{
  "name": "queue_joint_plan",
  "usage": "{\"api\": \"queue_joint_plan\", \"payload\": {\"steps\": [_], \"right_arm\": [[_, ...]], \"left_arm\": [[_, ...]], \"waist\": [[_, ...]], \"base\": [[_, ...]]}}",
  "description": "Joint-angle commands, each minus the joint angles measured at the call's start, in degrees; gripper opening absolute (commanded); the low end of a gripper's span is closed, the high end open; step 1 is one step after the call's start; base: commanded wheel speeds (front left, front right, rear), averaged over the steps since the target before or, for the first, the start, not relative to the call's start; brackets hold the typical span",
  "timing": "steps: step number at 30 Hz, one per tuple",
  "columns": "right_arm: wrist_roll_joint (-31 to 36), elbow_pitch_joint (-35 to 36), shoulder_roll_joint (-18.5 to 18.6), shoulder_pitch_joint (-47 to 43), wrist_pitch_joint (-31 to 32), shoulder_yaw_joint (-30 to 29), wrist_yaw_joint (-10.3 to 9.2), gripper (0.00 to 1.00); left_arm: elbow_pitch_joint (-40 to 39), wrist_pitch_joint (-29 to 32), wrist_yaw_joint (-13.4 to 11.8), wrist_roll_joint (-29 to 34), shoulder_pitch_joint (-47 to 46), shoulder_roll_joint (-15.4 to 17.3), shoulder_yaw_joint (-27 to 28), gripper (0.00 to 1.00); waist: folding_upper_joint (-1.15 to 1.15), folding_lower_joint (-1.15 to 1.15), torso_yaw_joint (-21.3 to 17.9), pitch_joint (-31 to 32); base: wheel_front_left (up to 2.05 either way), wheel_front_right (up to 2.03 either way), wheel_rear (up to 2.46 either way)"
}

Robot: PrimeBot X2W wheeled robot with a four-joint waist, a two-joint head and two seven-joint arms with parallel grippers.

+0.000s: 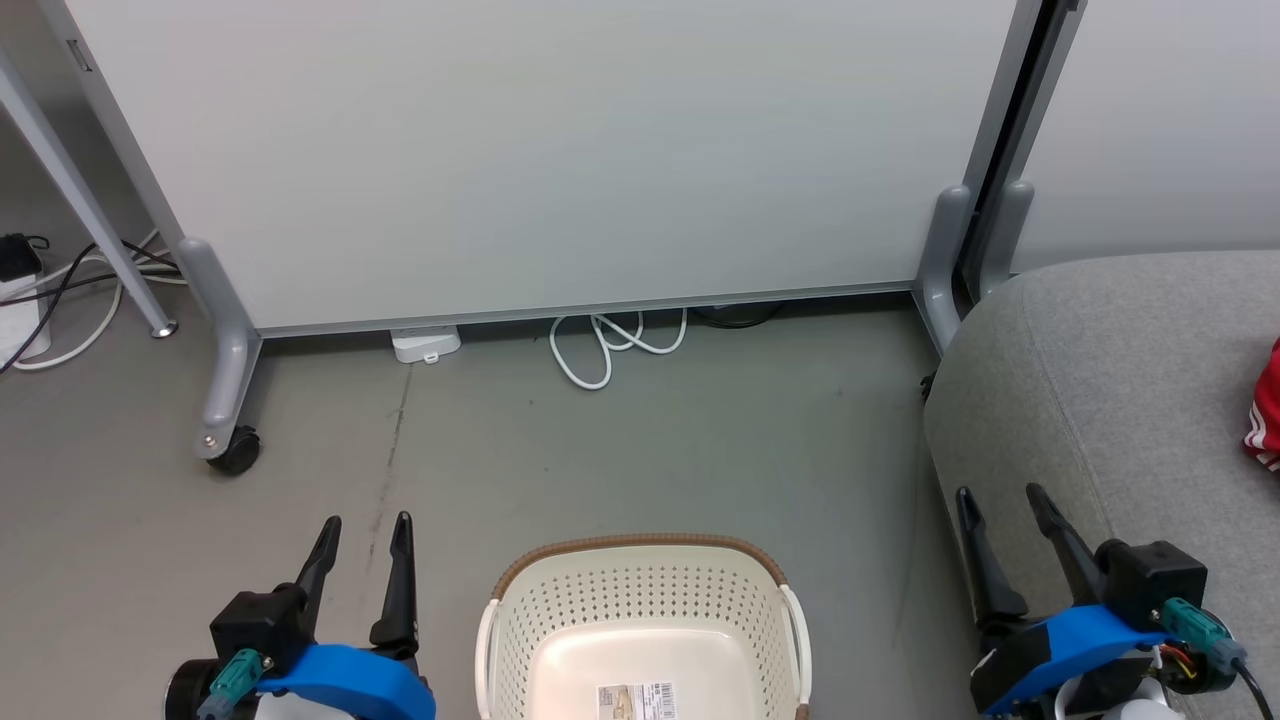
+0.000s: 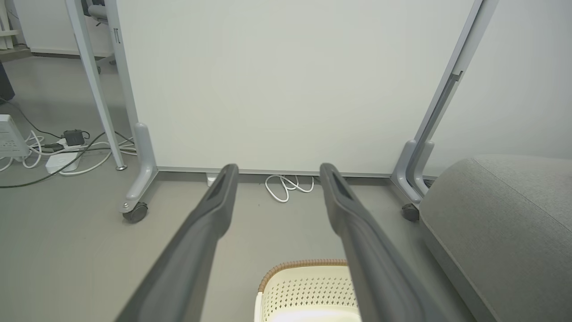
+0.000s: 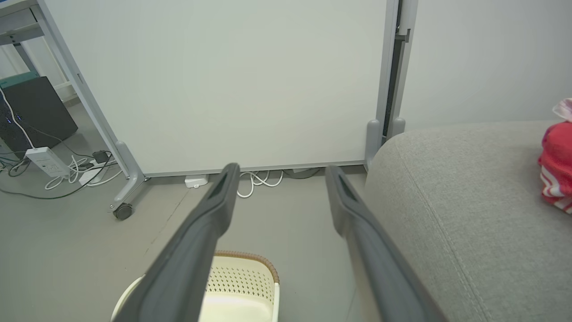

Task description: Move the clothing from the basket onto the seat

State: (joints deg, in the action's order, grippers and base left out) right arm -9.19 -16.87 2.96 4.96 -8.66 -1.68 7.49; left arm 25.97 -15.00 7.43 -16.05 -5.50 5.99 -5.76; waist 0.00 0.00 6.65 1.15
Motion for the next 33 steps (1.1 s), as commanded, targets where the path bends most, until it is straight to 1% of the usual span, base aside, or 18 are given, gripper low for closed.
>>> {"api": "queue_joint_plan", "payload": {"steps": [1,18,19,27,33], "right_arm": [[-0.2,0.1,-0.1,-0.7,-0.1,0.0,0.01,1.0],[-1.4,0.1,-0.1,-0.9,-0.2,0.2,0.01,1.0],[-1.1,0.1,0.0,-0.2,0.0,0.2,0.0,0.0],[-1.7,-3.7,-0.1,-1.8,0.3,0.1,0.0,0.0],[-8.6,-3.2,-0.1,-1.4,1.7,-0.4,0.0,0.0]], "left_arm": [[0.0,-0.3,0.0,0.2,-0.7,0.2,0.0,1.0],[-0.1,-0.3,0.0,-0.5,-0.5,-0.2,-0.6,1.0],[0.0,0.0,0.0,-0.4,0.0,-0.3,-0.5,0.0],[3.1,0.6,0.0,-1.3,3.7,-1.1,-0.5,0.0],[1.9,2.4,0.0,-7.6,3.2,-1.2,0.7,0.0]], "waist": [[0.0,0.0,0.0,0.0],[0.0,0.0,-0.3,-0.6],[0.0,0.0,-0.3,-0.6],[0.0,0.0,-0.4,-0.6],[0.0,0.0,-0.7,-0.7]], "base": [[0.0,0.0,0.0],[0.0,0.0,0.0],[0.0,0.0,0.0],[0.0,0.0,0.0],[0.0,0.0,0.0]]}}
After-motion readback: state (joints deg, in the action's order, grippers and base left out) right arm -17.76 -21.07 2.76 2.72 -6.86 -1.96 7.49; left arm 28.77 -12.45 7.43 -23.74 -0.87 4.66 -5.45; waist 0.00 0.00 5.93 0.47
